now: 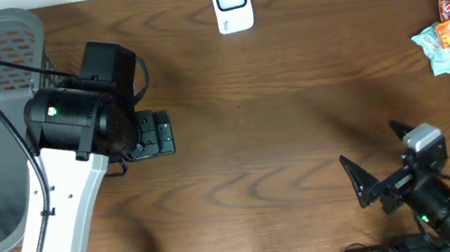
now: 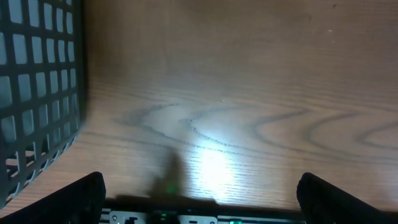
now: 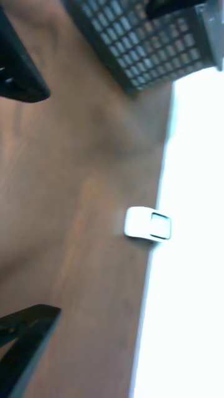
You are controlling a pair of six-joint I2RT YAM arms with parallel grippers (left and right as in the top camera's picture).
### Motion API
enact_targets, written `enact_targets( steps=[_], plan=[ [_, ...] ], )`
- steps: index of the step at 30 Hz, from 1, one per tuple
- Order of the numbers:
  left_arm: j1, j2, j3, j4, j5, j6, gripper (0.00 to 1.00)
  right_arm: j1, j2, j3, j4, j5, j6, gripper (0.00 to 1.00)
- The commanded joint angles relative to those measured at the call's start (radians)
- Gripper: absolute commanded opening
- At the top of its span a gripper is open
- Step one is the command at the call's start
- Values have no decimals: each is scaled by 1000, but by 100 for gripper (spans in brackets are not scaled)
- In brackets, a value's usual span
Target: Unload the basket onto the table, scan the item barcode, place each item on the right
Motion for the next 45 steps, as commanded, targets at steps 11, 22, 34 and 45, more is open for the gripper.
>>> enact_targets(
  steps=[11, 22, 34, 45],
  plan=[
    [5, 3, -2, -3, -5, -2, 98, 94, -232, -297, 204, 288, 16, 99],
    [5, 3, -2, -3, -5, -2, 98, 94, -231, -439, 433, 421, 51, 99],
    [5, 3, -2, -3, -5, -2, 98, 94, -232, -568, 608, 451, 52, 99],
    [5, 3, -2, -3, -5, -2, 98, 94, -232, -618, 651, 459, 52, 99]
  ],
)
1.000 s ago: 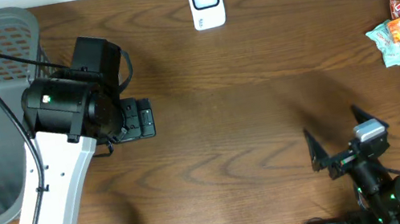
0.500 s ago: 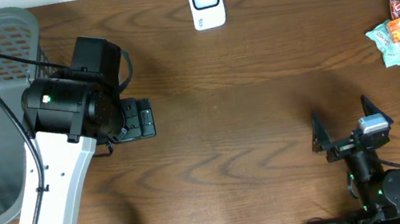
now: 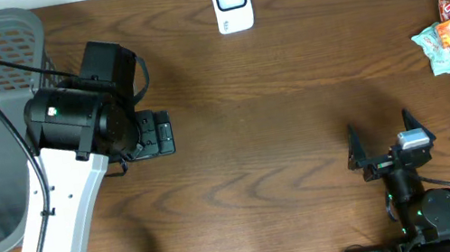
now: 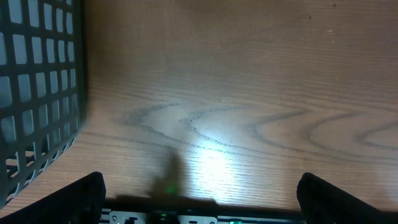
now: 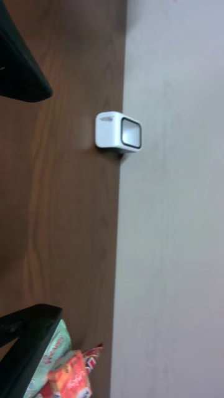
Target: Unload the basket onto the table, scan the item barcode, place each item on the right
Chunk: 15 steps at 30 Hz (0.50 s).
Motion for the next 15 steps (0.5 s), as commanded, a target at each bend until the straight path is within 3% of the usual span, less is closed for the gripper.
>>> enact_targets(
  steps=[1, 6, 15],
  plan=[
    [5, 3, -2, -3, -6, -2, 98, 8, -7, -11, -4, 25, 11, 99],
    [5, 3, -2, -3, -6, -2, 98, 7, -7, -11, -87, 101, 83, 99],
    [5, 3, -2, -3, -6, -2, 98, 7, -7, -11, -89, 87, 32, 99]
  ],
)
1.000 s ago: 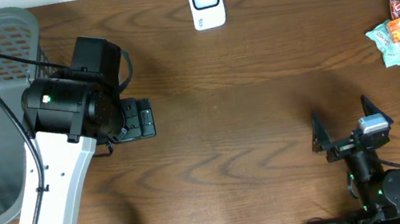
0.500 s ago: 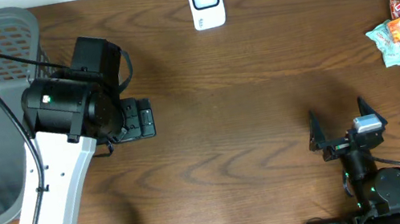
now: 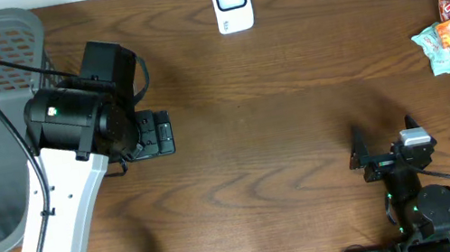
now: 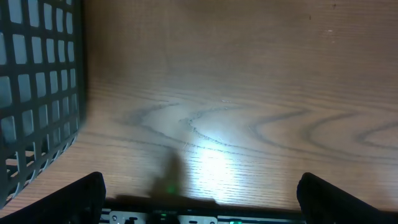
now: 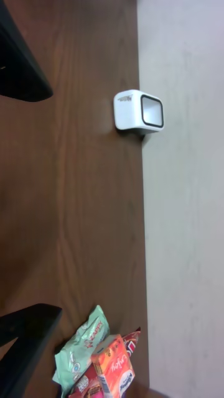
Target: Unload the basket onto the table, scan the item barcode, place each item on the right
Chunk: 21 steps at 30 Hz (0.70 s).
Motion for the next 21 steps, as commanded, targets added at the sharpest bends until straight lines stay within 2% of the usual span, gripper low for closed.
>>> enact_targets(
  steps=[1, 11, 21],
  plan=[
    [5, 3, -2, -3, -6, -2, 98, 7, -7, -3, -6, 4, -26, 99],
    [5, 3, -2, -3, -6, -2, 98, 10, -7, -3, -7, -16, -68, 99],
    [5, 3, -2, -3, -6, -2, 98, 10, -7, -3, -3, -15, -27, 99]
  ],
)
